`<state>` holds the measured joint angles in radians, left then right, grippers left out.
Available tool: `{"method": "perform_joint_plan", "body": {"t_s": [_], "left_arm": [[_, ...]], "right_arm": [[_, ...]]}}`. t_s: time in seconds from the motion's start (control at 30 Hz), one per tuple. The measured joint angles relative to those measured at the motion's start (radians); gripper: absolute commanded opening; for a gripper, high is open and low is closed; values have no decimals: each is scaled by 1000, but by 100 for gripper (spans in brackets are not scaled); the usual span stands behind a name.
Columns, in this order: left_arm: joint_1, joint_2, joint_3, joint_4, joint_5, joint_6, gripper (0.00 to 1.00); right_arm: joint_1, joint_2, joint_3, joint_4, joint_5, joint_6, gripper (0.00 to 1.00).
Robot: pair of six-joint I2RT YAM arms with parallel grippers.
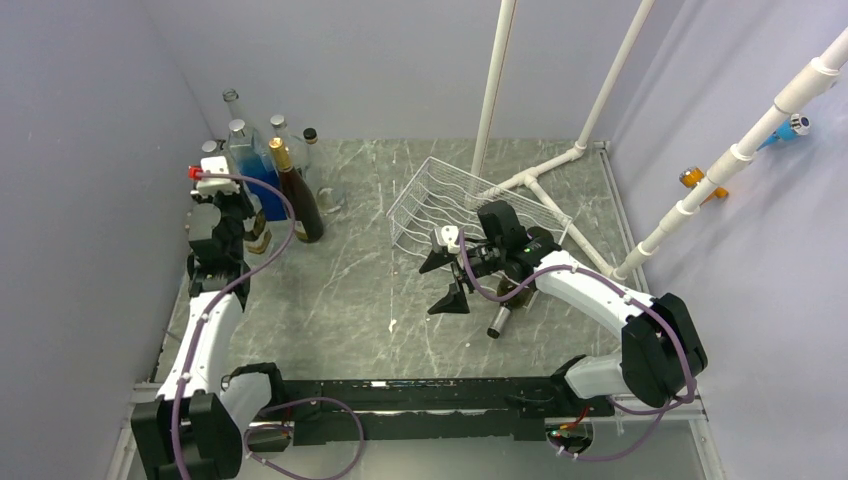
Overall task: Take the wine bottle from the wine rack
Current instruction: Place the wine bottle at the center of the board.
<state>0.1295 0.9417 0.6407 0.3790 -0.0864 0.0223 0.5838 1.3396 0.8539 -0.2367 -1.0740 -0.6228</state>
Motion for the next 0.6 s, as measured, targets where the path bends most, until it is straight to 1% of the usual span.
{"method": "perform_joint_plan", "body": {"t_s": [0.23,0.6], "left_arm": [[52,86,61,27,14,-7,0],[130,201,95,55,36,-34,0]], "right_arm": [[0,0,0,-3,3,-6,100],[0,0,0,-4,11,-15,100]]}}
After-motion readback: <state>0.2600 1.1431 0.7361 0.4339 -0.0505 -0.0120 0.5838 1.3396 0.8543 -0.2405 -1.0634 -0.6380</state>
